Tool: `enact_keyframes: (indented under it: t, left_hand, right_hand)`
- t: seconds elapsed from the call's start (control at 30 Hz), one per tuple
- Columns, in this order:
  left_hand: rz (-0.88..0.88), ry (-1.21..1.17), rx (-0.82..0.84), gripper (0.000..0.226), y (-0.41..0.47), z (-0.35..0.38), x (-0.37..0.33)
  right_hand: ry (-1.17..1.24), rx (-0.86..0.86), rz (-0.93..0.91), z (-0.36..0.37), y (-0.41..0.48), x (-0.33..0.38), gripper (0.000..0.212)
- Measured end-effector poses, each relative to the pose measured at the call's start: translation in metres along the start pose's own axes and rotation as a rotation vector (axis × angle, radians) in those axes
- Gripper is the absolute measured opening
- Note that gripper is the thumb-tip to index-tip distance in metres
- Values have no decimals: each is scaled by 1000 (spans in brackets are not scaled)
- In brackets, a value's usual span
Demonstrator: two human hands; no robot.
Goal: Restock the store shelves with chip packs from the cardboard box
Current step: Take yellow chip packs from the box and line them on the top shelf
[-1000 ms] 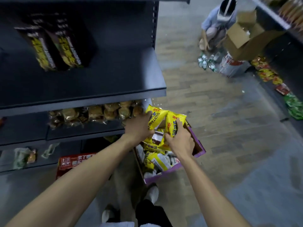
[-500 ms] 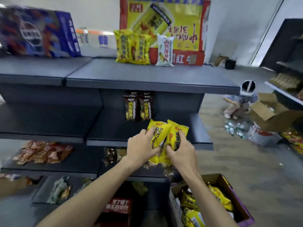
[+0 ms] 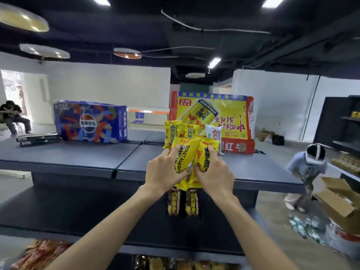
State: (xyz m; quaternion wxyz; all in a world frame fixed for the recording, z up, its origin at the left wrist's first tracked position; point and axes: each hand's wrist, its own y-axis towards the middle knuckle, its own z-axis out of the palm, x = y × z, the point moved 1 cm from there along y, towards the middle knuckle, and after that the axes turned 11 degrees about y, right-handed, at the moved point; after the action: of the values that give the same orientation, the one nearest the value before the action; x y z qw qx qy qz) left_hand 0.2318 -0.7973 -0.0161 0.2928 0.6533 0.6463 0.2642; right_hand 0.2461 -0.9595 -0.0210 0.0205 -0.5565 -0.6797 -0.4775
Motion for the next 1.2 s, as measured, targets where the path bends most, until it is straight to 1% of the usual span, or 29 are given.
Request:
enact_keyframes:
  t: [0.1,0.2,0.33,0.53,0.67,0.87,1.0,1.1,1.2]
  left_hand:
    - [-19,20,-32,83,42,12,8]
    - [-41,39,-31,84,80,32,13]
    - [-63,59,-16,84,120,69,13]
    - [-128,98,-5,82,158,120,16]
    - [-183,127,15,84,179,143,25]
    - [-237,187,19,87,205,174,40]
    - [-220,198,20,92,210,198,49]
    - [-192,171,11,94,208,216,54]
    - [-152,195,10,98,204,231,55]
  right_hand:
    - [0,2,-34,12,46,9,76]
    - [-5,4,-53,29,88,5,76]
    - [-55,25,-35,54,135,-13,77]
    - [-88,65,-34,96,182,-42,76]
    - [-86,87,-33,120,206,-53,77]
    - [-135,51,-59,147,228,-60,78]
    - [-164,10,-81,168,226,-68,78]
    - [-204,16,-66,186,225,-79,82]
    - [-233,-36,-103,195,228,-85,86]
